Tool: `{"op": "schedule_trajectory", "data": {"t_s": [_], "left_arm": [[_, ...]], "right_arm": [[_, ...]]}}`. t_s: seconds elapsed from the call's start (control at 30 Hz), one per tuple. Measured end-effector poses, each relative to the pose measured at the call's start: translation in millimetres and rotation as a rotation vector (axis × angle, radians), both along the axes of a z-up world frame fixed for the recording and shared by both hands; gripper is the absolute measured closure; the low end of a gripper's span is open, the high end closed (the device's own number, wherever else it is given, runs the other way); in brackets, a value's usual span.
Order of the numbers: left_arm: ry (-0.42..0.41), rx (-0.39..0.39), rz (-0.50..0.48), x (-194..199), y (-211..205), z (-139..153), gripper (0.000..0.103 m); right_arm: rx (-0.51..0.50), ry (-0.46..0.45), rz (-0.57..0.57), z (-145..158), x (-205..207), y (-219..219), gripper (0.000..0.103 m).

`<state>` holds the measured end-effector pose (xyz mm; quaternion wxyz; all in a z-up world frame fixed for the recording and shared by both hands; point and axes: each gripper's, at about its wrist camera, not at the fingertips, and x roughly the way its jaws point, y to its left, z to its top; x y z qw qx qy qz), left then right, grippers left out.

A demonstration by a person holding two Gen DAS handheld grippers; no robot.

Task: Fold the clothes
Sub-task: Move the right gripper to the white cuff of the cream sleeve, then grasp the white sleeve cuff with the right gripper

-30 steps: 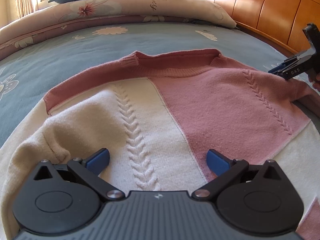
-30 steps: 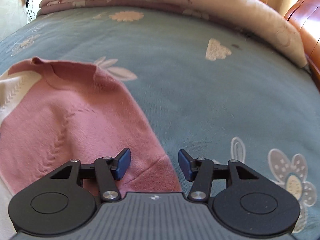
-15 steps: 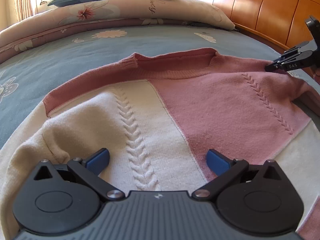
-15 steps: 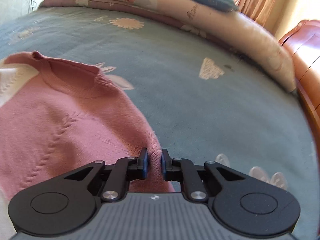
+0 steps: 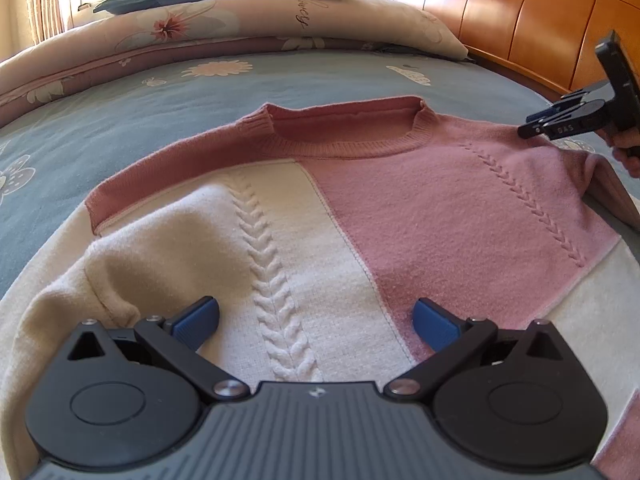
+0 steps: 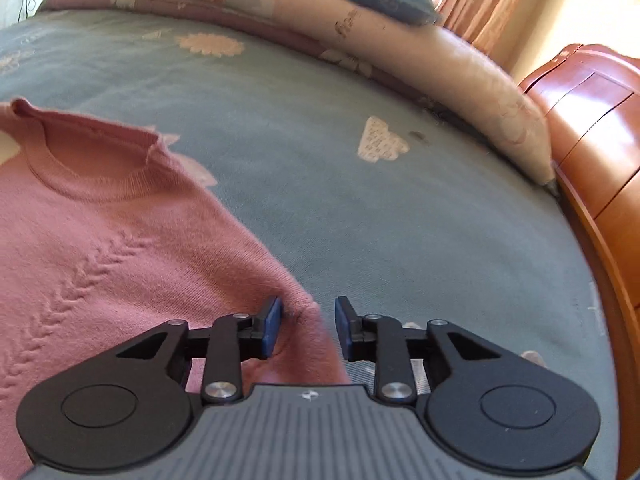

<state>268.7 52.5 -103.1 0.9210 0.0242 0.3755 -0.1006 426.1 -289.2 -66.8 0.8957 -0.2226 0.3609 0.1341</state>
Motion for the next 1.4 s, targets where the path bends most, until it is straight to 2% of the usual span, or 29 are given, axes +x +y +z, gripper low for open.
{"op": "schedule_trajectory", "data": {"t_s": [0.07,0.17,0.27,0.47,0.57,0.67,0.73,0.83,0.93,0.97,1.03,1.07,1.23,1.4], "left_arm": [[-0.001,0.0,-0.001,0,0,0,0.001],[-0.003,-0.002,-0.003,0,0,0,0.001],[-0.001,-0.001,0.0,0,-1,0,0.001],[0.012,-0.006,0.008,-2,-4,6,0.001],[-0.017,-0.078,-0.053,-11,-9,18,0.001],[-0.045,-0.142,-0.151,-21,-22,27,0.001],[-0.047,-0.137,-0.192,-25,-31,27,0.001],[-0.032,-0.105,-0.203,-25,-39,20,0.001],[-0.002,-0.106,-0.182,-21,-38,13,0.001],[0.006,-0.111,-0.172,-19,-37,12,0.001],[0.011,-0.113,-0.156,-17,-34,9,0.001],[0.01,-0.112,-0.154,-17,-34,9,0.001],[0.007,-0.095,-0.159,-17,-35,7,0.001],[0.0,-0.069,-0.168,-18,-37,5,0.001]], "right_arm": [[0.02,-0.027,-0.032,17,-14,-11,0.068],[0.108,-0.04,-0.133,38,-41,-49,0.062],[0.156,-0.031,-0.273,41,-77,-98,0.059],[0.32,-0.039,-0.643,20,-164,-199,0.054],[0.403,-0.043,-0.827,10,-208,-250,0.052],[0.524,-0.038,-0.915,-7,-235,-267,0.051],[0.601,-0.028,-0.961,-18,-249,-275,0.051],[0.692,-0.022,-1.003,-35,-264,-280,0.051],[0.647,-0.051,-0.969,-37,-255,-266,0.05],[0.624,-0.05,-0.949,-37,-249,-261,0.053],[0.546,-0.04,-0.908,-36,-234,-250,0.082],[0.522,-0.031,-0.885,-35,-228,-247,0.09],[0.355,-0.053,-0.801,-11,-202,-238,0.091],[0.255,-0.118,-0.77,17,-176,-246,0.091]]}}
